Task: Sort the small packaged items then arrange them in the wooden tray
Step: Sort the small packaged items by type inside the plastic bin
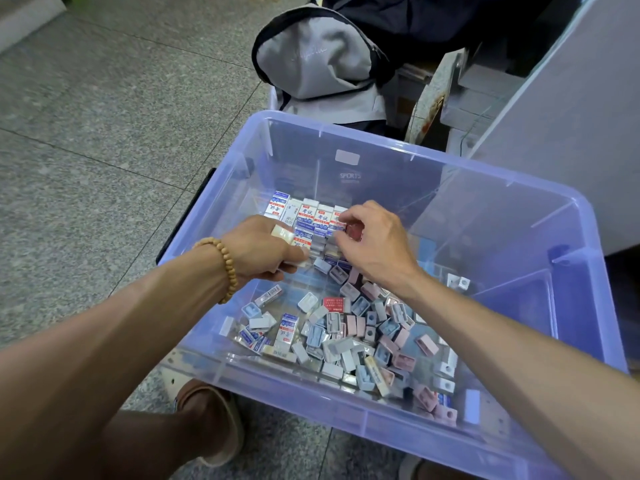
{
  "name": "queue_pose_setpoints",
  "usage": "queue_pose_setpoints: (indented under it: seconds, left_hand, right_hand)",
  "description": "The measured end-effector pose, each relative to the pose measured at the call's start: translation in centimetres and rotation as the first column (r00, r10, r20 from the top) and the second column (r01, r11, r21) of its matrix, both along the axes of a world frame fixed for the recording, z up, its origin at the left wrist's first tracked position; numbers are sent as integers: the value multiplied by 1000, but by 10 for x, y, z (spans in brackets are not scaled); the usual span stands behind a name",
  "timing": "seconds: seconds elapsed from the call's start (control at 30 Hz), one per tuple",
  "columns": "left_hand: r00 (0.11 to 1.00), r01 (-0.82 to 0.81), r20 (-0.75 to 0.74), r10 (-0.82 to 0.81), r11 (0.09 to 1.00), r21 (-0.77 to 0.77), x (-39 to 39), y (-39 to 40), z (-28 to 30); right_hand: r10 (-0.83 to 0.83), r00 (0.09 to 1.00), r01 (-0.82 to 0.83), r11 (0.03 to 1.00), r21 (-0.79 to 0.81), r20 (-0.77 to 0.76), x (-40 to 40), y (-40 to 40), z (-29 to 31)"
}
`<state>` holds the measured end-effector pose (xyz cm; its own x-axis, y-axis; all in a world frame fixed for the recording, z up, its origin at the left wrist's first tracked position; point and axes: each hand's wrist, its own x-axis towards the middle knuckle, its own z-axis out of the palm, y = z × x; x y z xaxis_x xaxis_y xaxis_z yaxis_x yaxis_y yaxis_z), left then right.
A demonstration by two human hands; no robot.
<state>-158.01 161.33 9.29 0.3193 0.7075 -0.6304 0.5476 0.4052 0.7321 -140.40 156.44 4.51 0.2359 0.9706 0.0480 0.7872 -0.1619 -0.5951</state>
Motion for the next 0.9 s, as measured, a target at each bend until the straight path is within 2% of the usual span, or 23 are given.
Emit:
queue_pose_setpoints:
  seconds: [0.03, 0.07, 0.1, 0.13, 0.2, 0.33, 0.37, 0.47, 0.53, 0.63, 0.77, 0.9]
  left_hand:
    - [1000, 11, 16, -11, 1000, -1, 2, 0, 0]
    - [999, 26, 39, -26, 1000, -5, 5, -2, 0]
    - [997, 48, 63, -47, 999, -7, 8, -4, 1]
    - [994, 74, 83, -73, 997, -9, 11, -5, 1]
    - [986, 134, 100, -132, 991, -13, 17, -9, 3]
    - [985, 159, 78, -155, 987, -40, 28, -15, 2]
    - [991, 124, 61, -121, 991, -55, 30, -15, 0]
    - [997, -37, 61, 47, 989, -145, 31, -12, -2]
    - [987, -121, 82, 136, 979, -162, 30, -9, -2]
    - [991, -110, 71, 114, 992, -68, 29, -4, -3]
    - [998, -51, 29, 51, 998, 26, 24, 1, -8]
    - [995, -58, 82, 54, 997, 51, 26, 1, -6]
  right_hand:
    - [-51, 986, 48, 999, -22, -161, 0, -4, 7]
    - [-89, 935, 60, 994, -92, -344, 0, -8, 14]
    - [-122, 856, 36, 983, -178, -502, 0, -12, 21]
    - [-139, 794, -13, 970, -245, -592, 0, -17, 26]
    - [-174, 706, -63, 950, -306, -687, 0, -27, 33]
    - [-349, 525, -7, 910, -414, -776, 8, -35, 27]
    - [-383, 529, 23, 898, -438, -757, 13, -35, 23]
    - [-426, 712, 155, 871, -466, -559, 30, -26, 16]
    - [-438, 759, 227, 871, -435, -481, 35, -14, 12]
    - [-458, 770, 272, 865, -420, -445, 33, 7, 2]
    - [-463, 834, 345, 862, -371, -301, 27, 20, -11]
    - [-428, 879, 345, 875, -340, -209, 25, 15, -5]
